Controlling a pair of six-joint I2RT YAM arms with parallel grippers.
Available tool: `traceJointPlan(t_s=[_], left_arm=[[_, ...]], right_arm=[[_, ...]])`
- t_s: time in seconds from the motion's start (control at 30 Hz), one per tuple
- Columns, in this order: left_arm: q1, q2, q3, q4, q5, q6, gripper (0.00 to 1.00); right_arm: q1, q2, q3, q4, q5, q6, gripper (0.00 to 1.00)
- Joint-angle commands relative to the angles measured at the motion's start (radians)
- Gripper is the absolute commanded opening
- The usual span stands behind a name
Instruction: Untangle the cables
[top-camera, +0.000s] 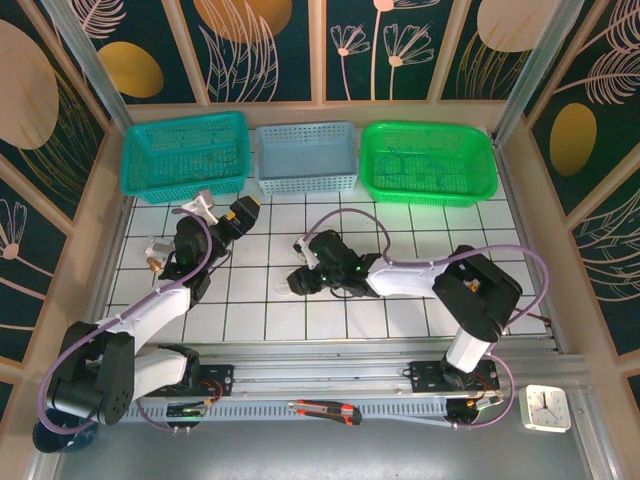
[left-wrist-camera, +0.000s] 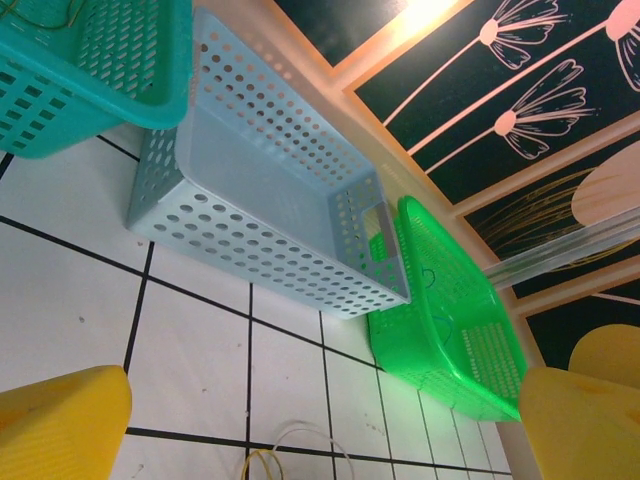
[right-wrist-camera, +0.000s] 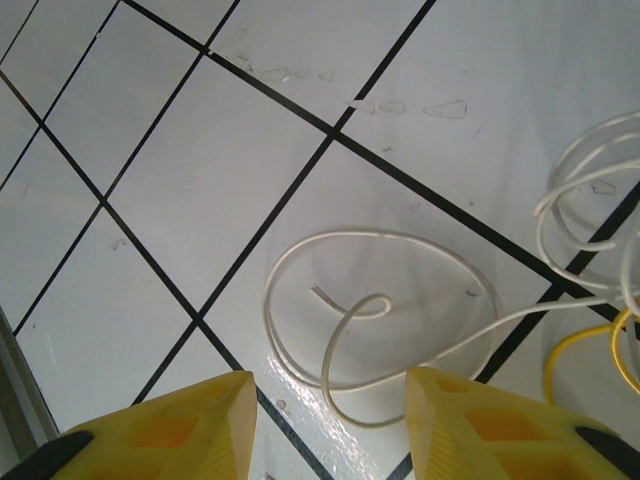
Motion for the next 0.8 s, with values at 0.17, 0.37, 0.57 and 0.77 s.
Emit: traceJointPlan(t_s=[0.17, 0.37, 0.57, 0.77], left_arm=[[0.008, -0.016, 0.011, 0.019, 0.028, -0.029, 0.99], [0.008, -0.03, 0.014, 0.018, 0.036, -0.024, 0.99], [0.008, -0.041, 0.017, 0.016, 0.044, 0.016, 0.99], [0.008, -0.052, 0.014, 0.038, 0.07, 0.069, 0.99]], right_arm=[[0.007, 0.092, 0.072, 0.024, 0.044, -0.033, 0.41], [0.007, 0.116, 0.088, 0.012, 0.034, -0.039, 0.09], [-0.001, -0.039, 0.134, -0.07, 0.011, -0.049, 0.0], [-0.058, -0.259, 0.187, -0.111, -0.015, -0.035, 0.0]])
